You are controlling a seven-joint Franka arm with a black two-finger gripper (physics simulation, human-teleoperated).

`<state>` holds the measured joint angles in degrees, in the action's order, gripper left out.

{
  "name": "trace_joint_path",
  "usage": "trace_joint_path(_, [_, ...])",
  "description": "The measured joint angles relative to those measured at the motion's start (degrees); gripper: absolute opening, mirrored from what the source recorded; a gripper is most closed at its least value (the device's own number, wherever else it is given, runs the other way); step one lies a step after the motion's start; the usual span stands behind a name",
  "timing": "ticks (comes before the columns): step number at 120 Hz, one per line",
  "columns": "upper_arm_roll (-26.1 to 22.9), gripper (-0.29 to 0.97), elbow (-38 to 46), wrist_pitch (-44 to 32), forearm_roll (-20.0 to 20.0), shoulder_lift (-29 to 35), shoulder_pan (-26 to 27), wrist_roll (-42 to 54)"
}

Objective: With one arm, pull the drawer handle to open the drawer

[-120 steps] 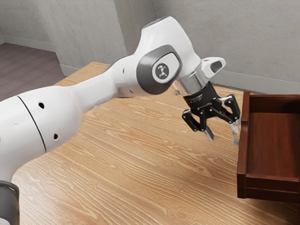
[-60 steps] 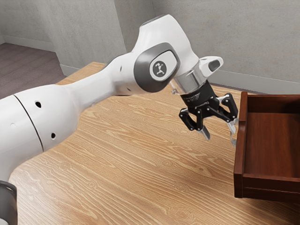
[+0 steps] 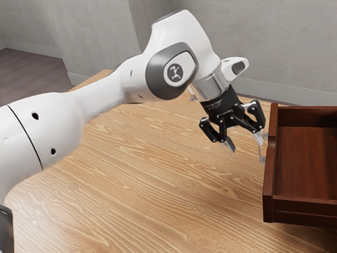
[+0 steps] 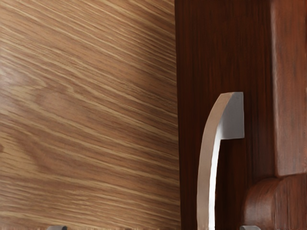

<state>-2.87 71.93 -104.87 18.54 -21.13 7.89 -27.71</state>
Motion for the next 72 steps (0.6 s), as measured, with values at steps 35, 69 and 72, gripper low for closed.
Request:
trace_joint_path(35, [1.88, 0.55, 0.17, 6.15, -5.23, 10.82, 0.36, 0.05])
trace_joint_path(69, [12.47, 0.63, 10.89, 14.50, -14.59, 23.70, -0.22, 6.47])
trace_joint_path(72, [13.27, 0.63, 11.18, 14.98, -15.13, 23.96, -0.49, 7.50])
